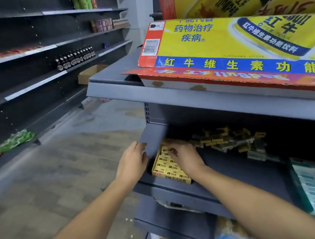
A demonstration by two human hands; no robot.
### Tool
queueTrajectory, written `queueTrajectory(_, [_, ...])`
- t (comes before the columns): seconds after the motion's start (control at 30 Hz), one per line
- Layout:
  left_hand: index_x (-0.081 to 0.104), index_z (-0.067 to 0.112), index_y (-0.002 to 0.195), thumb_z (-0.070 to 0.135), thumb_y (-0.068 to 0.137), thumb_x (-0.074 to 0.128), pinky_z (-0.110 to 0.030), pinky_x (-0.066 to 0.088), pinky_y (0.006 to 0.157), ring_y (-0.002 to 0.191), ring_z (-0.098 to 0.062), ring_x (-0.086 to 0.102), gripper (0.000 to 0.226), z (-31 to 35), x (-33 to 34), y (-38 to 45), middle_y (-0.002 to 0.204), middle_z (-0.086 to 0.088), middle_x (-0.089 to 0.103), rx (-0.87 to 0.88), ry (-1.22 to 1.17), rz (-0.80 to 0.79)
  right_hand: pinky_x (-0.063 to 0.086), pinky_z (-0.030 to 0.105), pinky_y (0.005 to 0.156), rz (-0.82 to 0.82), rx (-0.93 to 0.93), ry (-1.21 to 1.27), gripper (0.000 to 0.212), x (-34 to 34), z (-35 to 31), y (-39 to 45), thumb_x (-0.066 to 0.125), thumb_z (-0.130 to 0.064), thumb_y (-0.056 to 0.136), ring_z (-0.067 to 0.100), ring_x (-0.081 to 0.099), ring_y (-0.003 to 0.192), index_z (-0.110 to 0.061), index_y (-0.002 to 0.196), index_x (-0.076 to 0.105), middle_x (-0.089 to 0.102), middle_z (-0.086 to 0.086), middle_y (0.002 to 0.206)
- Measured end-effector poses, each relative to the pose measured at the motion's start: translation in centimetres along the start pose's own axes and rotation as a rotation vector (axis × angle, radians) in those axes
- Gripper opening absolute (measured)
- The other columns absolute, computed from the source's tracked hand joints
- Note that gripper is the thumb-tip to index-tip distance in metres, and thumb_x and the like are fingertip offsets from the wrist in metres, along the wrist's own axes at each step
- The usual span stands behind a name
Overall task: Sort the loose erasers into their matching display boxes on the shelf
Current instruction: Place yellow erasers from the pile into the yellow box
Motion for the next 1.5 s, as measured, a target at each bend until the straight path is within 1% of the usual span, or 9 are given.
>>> queueTrajectory(0.27, [0.058,0.011,0.126,0.012,0.092,0.054,-0.036,0.049,0.086,0.104,-0.024,0.059,0.035,-0.9,-0.1,-0.1,0.113,-0.003,0.059,0.004,0.015,-0.007,0.051,0.038,0.087,-0.081,0.047,0.013,0.021,1.2,0.0,0.2,0.057,-0.020,0.096,0.022,0.064,0.098,-0.012,0.108,0.071,0.071,0.006,0.107])
queueTrajectory(0.4, [0.057,0.012,0.127,0.013,0.092,0.053,-0.036,0.049,0.087,0.107,-0.023,0.058,0.035,-0.5,0.3,-0.1,0.116,-0.002,0.059,0.004,0.003,-0.024,0.054,0.040,0.080,-0.125,0.050,0.035,0.019,1.4,0.1,0.3,0.055,-0.020,0.092,0.021,0.065,0.088,-0.014,0.099,0.072,0.072,0.005,0.099])
queueTrajectory(0.5, [0.059,0.011,0.126,0.012,0.092,0.052,-0.035,0.048,0.089,0.106,-0.024,0.059,0.034,0.6,0.9,0.4,0.117,-0.004,0.059,0.037,-0.004,-0.020,0.054,0.036,0.083,-0.150,0.057,0.033,0.025,0.6,0.0,0.0,0.054,-0.022,0.091,0.020,0.065,0.094,-0.015,0.108,0.071,0.070,0.004,0.109])
queueTrajectory(0.67, [0.061,0.014,0.114,0.012,0.085,0.055,-0.041,0.050,0.078,0.096,-0.030,0.059,0.029,5.1,3.9,2.2,0.107,-0.007,0.060,0.166,-0.005,-0.078,0.054,0.033,0.078,0.015,0.028,0.051,0.023,-1.8,1.7,-1.6,0.053,-0.016,0.090,0.020,0.063,0.092,-0.016,0.105,0.071,0.069,0.003,0.106])
queueTrajectory(0.9, [0.050,0.023,0.132,0.028,0.091,0.057,-0.038,0.051,0.088,0.112,-0.026,0.056,0.041,10.4,8.7,3.4,0.132,-0.005,0.052,0.257,0.043,-0.201,0.052,0.033,0.075,0.130,0.190,-0.137,0.025,-6.2,8.6,-5.4,0.050,-0.015,0.096,0.026,0.064,0.093,-0.012,0.111,0.069,0.070,0.010,0.107])
queueTrajectory(1.13, [0.051,0.018,0.132,0.025,0.093,0.054,-0.033,0.047,0.089,0.113,-0.026,0.055,0.039,13.0,9.7,4.5,0.132,-0.007,0.053,0.324,0.046,-0.200,0.047,0.039,0.096,0.217,0.193,-0.356,0.041,-7.2,11.8,-3.6,0.067,-0.007,0.084,0.036,0.056,0.117,-0.008,0.125,0.062,0.062,0.015,0.124])
queueTrajectory(1.23, [0.048,0.019,0.135,0.027,0.095,0.053,-0.030,0.045,0.088,0.115,-0.024,0.054,0.041,12.9,9.4,4.6,0.132,-0.006,0.054,0.319,0.059,-0.190,0.036,0.039,0.110,0.119,0.195,-0.398,0.049,-6.9,12.6,-2.7,0.056,-0.010,0.093,0.033,0.039,0.134,-0.016,0.140,0.049,0.048,0.010,0.143])
queueTrajectory(1.37, [0.046,0.020,0.138,0.026,0.094,0.055,-0.030,0.045,0.088,0.115,-0.025,0.054,0.045,12.3,9.0,4.9,0.134,-0.007,0.052,0.299,0.086,-0.181,0.029,0.033,0.114,0.102,0.216,-0.423,0.050,-6.4,13.8,-2.4,0.049,-0.008,0.095,0.026,0.039,0.133,-0.024,0.142,0.045,0.052,0.003,0.141])
queueTrajectory(1.5, [0.049,0.020,0.134,0.026,0.093,0.056,-0.028,0.046,0.082,0.107,-0.023,0.058,0.042,12.2,9.3,4.9,0.128,-0.005,0.055,0.292,0.096,-0.187,0.036,0.036,0.109,0.156,0.159,-0.354,0.044,-7.1,13.4,-2.4,0.056,-0.005,0.092,0.031,0.044,0.129,-0.021,0.133,0.058,0.057,0.005,0.135])
Point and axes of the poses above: each hand's wrist, its own y-axis towards the middle knuckle, its own x-axis out of the palm, z = x × y, the point moved 2 cm from there along y, towards the middle knuckle
